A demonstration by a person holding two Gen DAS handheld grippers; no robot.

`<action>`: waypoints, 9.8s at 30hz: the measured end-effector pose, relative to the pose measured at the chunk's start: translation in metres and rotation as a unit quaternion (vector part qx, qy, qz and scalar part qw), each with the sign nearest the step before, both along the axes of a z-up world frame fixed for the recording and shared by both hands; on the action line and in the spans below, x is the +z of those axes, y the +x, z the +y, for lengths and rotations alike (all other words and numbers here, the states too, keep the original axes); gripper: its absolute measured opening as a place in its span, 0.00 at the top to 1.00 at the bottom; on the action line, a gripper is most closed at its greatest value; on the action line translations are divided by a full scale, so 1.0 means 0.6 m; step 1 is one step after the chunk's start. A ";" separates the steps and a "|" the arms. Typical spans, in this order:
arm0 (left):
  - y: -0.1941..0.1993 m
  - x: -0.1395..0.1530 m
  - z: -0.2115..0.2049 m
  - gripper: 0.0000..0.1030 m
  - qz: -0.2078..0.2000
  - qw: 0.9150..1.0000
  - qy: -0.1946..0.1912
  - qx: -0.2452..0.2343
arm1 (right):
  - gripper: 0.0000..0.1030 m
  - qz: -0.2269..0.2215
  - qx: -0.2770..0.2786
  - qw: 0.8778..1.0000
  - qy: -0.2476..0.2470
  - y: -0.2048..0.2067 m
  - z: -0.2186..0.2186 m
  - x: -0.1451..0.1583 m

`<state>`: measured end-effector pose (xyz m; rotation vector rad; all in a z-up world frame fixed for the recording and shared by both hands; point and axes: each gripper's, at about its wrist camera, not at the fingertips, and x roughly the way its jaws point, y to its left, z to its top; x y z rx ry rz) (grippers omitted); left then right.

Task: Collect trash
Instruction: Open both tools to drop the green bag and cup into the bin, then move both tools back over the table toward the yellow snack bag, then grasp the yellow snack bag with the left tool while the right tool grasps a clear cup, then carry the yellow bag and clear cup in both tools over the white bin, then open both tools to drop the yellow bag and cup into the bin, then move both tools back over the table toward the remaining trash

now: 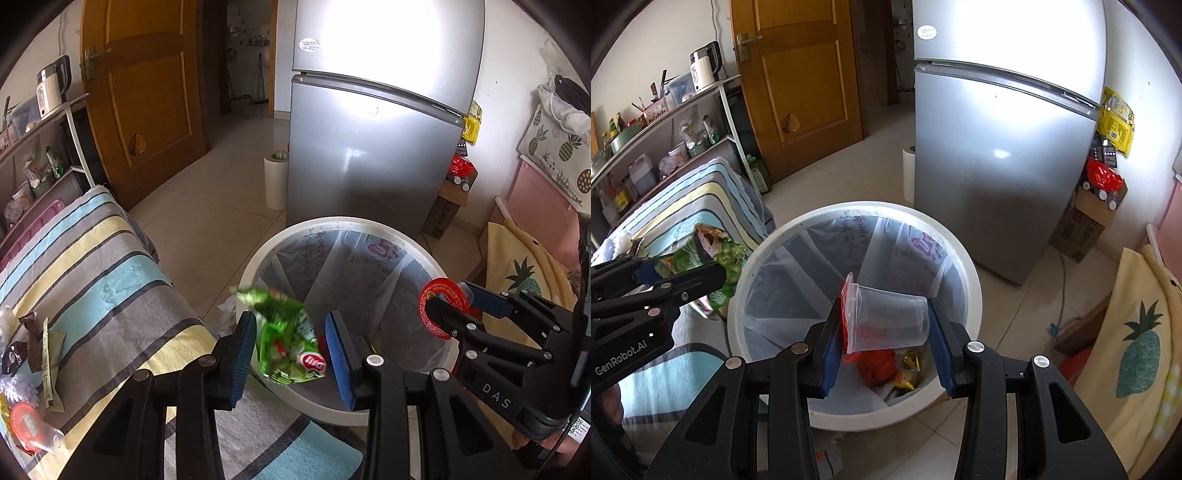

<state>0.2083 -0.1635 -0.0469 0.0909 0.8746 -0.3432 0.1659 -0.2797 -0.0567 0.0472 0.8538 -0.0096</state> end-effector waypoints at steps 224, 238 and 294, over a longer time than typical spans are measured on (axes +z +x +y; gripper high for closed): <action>-0.015 0.010 0.022 0.71 0.001 1.000 -0.007 -0.014 | 0.71 -0.012 0.013 1.000 0.007 0.006 0.022 0.007; -0.020 0.020 0.036 0.50 -0.007 1.000 -0.008 0.000 | 0.52 -0.012 0.007 1.000 0.006 -0.002 0.030 0.007; -0.164 0.066 0.544 0.25 -0.034 0.963 -0.050 0.262 | 0.47 -0.019 0.235 0.971 0.025 0.030 0.445 0.052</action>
